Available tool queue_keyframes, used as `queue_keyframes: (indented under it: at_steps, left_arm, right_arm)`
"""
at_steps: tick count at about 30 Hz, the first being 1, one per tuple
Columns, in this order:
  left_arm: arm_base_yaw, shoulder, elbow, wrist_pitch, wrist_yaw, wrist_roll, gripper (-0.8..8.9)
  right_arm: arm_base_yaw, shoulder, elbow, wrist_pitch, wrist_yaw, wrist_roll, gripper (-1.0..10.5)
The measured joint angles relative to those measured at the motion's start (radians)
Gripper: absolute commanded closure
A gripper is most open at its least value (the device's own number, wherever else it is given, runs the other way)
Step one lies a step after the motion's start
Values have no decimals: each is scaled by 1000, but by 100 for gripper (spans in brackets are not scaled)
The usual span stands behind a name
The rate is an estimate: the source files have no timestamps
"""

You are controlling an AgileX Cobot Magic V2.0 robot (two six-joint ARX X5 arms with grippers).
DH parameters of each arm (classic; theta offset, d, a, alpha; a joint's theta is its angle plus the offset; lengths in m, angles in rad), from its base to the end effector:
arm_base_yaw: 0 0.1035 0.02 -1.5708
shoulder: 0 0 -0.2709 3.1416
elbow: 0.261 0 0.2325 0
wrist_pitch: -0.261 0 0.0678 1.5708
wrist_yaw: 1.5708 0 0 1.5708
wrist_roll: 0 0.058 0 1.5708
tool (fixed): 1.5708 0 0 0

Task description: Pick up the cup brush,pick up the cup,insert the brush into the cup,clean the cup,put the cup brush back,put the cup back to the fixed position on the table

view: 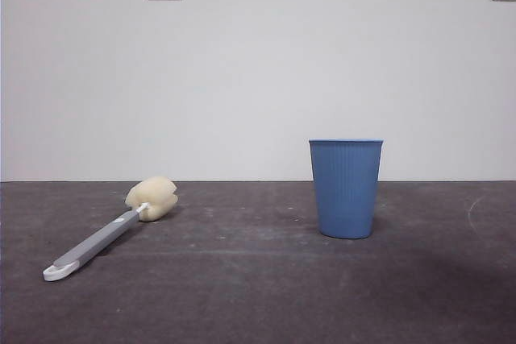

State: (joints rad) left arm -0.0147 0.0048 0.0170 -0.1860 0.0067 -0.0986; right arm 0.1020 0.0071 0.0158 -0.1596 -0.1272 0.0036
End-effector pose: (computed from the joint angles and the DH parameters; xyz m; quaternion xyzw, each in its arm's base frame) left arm 0.0969 -0.0018 0.1458 -0.0487 0.0872 -0.0064 0.9950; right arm 0.0959 0.0172 0.1485 0.0027 0.0756 0.1139 0.9906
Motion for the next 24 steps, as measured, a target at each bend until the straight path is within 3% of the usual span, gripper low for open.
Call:
queue_keyframes:
  at_steps: [5, 12, 16, 24]
  left_arm:
    - [0, 0, 0, 0, 13, -21, 820]
    - [0, 2, 75, -78, 68, -100, 819]
    - [0, 13, 179, -129, 69, -124, 819]
    - [0, 133, 406, -322, 141, -139, 819]
  right_arm:
    - [0, 0, 0, 19, -3, 24, 957]
    - [0, 6, 37, 18, -3, 192, 958]
    - [0, 41, 112, 26, -13, 218, 958]
    - [0, 248, 333, -86, -127, 223, 958]
